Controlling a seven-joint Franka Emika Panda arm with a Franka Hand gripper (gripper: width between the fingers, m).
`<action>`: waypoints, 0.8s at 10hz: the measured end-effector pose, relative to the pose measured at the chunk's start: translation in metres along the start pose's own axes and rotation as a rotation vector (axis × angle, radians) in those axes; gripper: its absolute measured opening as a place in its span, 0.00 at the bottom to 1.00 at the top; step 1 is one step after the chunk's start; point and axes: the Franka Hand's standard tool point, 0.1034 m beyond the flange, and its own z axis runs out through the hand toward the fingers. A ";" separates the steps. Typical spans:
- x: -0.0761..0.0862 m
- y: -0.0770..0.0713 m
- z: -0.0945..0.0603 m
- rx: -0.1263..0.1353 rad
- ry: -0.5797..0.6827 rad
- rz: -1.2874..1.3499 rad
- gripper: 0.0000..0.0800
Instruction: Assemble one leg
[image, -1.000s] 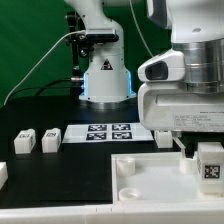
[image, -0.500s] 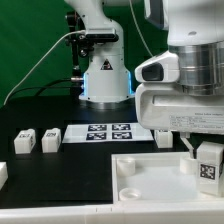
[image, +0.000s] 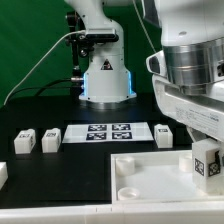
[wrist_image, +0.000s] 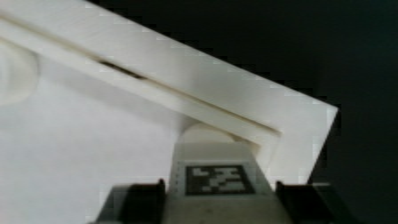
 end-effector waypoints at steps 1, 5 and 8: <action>-0.002 0.000 0.002 0.007 -0.005 0.165 0.37; -0.006 0.001 0.004 0.005 -0.003 0.141 0.66; -0.007 0.002 0.004 0.002 -0.001 -0.310 0.81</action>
Offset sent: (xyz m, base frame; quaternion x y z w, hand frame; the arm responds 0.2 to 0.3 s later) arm 0.0000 0.0000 0.0000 0.0000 0.0000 -0.0899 0.9960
